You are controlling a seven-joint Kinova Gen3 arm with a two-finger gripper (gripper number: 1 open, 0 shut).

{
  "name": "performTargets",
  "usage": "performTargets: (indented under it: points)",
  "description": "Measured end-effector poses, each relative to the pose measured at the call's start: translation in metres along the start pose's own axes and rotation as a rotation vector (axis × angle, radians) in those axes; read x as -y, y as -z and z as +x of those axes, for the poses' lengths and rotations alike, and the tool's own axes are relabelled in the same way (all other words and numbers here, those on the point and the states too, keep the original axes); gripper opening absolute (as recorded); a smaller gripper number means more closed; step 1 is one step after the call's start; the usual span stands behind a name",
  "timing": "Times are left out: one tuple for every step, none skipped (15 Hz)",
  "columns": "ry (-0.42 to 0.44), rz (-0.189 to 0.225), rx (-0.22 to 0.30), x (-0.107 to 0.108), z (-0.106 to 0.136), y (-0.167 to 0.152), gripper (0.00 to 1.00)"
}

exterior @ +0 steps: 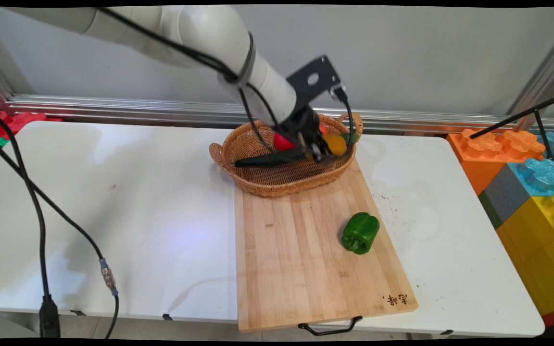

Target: Place the picked object in the vegetable basket

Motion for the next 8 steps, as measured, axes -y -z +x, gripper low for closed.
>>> performTargets:
  points:
    - [0.013,0.024,0.005,0.009,0.002,0.001,0.00]
    - [0.028,0.040,0.014,0.018,0.002,-0.002,0.00]
    - [0.041,0.050,0.022,0.024,0.001,-0.005,0.00]
    - [0.052,0.053,0.029,0.027,0.000,-0.008,0.00]
    - [0.072,0.052,0.040,0.031,-0.003,-0.014,0.00]
    - [0.095,0.046,0.055,0.035,-0.008,-0.023,0.00]
    - [0.116,0.038,0.066,0.037,-0.013,-0.032,0.00]
    - [0.132,0.031,0.074,0.038,-0.016,-0.040,0.00]
